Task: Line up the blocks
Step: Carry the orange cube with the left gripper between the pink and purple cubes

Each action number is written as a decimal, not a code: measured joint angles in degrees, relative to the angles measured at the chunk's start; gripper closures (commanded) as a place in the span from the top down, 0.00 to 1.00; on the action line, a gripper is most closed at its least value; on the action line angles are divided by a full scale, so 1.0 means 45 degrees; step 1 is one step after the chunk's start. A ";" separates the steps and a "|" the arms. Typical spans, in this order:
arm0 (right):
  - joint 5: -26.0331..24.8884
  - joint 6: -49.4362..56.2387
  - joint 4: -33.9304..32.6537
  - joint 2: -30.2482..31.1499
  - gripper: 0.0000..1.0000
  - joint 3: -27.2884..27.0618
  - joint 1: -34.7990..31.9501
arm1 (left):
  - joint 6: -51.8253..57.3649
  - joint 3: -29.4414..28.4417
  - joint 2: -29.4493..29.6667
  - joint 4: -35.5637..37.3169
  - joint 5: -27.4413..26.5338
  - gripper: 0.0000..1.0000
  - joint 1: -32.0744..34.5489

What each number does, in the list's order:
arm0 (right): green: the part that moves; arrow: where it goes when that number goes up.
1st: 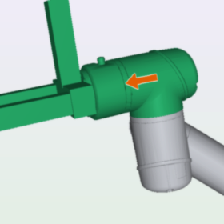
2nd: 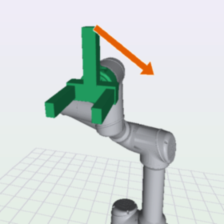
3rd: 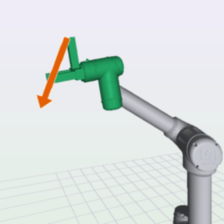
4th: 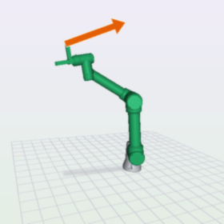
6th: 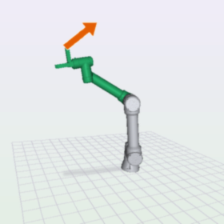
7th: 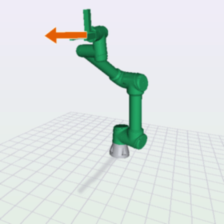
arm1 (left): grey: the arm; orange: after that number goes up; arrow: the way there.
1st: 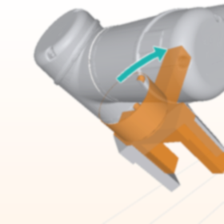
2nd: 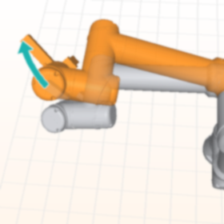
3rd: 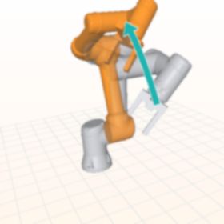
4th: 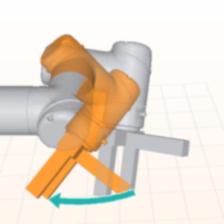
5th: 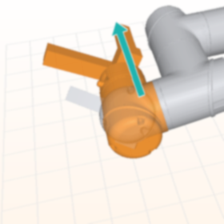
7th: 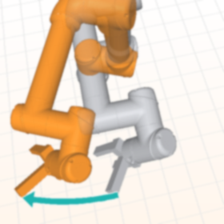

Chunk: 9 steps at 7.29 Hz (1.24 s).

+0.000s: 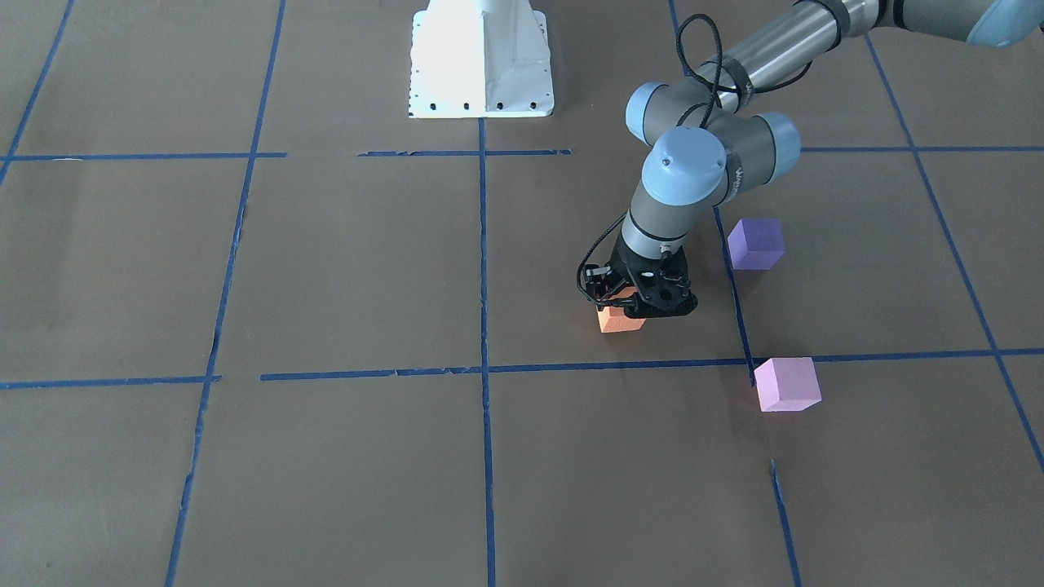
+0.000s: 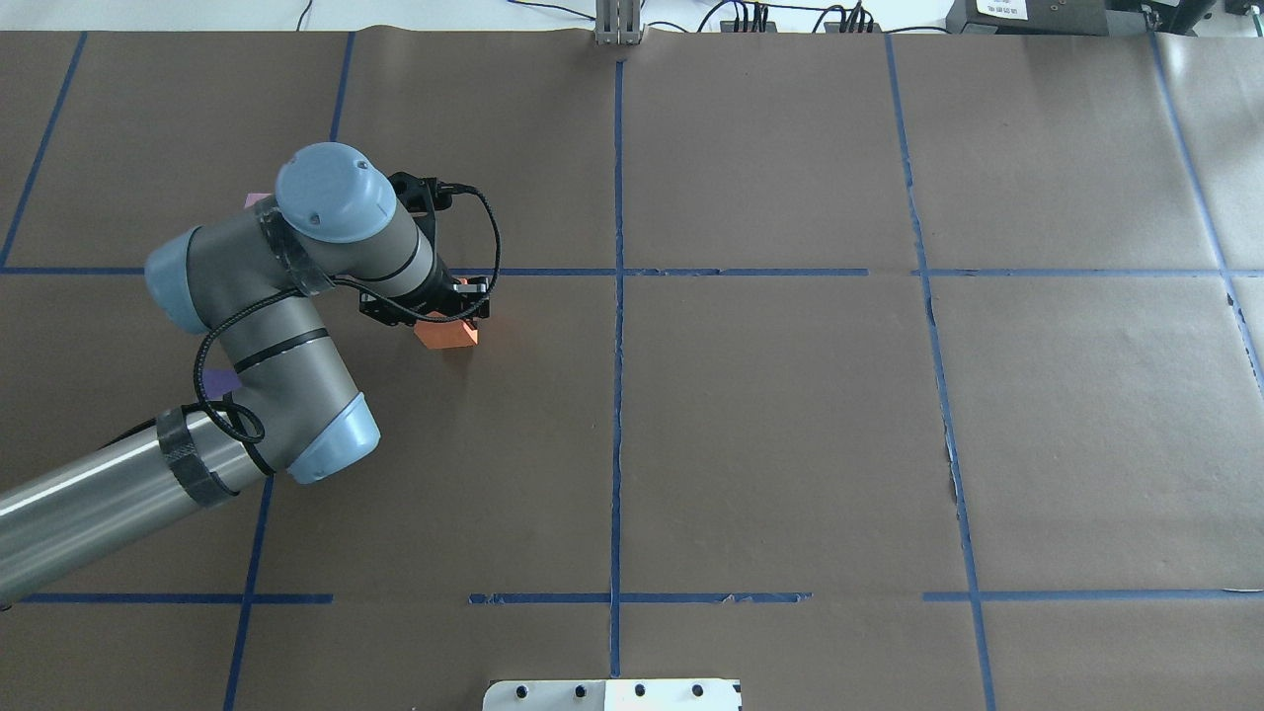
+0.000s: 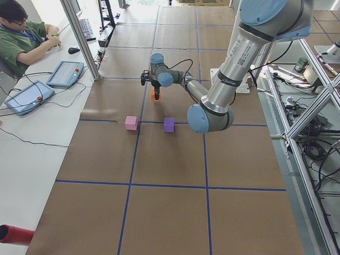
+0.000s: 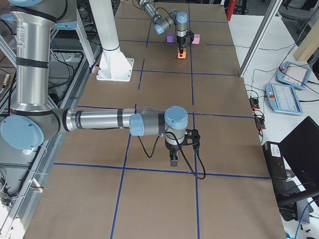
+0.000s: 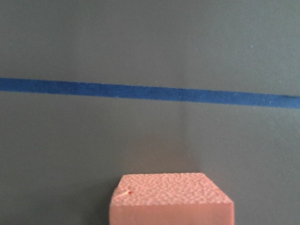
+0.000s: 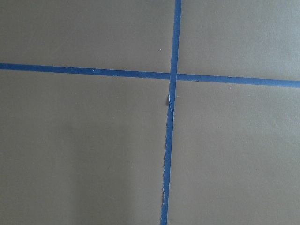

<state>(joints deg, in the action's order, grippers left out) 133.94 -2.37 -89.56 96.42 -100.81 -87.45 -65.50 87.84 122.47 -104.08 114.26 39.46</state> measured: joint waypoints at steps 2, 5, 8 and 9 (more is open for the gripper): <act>0.0000 0.0000 0.0000 0.0000 1.00 0.0000 0.0000 | 0.2040 0.1079 -0.1339 0.0284 0.0650 0.18 0.1059; 0.0000 0.0000 0.0000 0.0000 1.00 0.0000 0.0000 | 0.4583 0.1283 -0.3200 0.0263 0.0829 0.18 0.2024; 0.0000 0.0000 0.0000 0.0000 1.00 0.0000 0.0000 | 0.4910 0.0947 -0.3453 0.0221 0.0851 0.58 0.2029; 0.0000 0.0000 0.0000 0.0000 1.00 0.0000 0.0000 | 0.4900 0.0753 -0.3407 0.0214 0.0856 1.00 0.2007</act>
<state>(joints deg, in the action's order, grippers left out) 133.95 -2.37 -89.56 96.42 -100.81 -87.45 -43.45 91.22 107.14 -103.12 118.11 48.49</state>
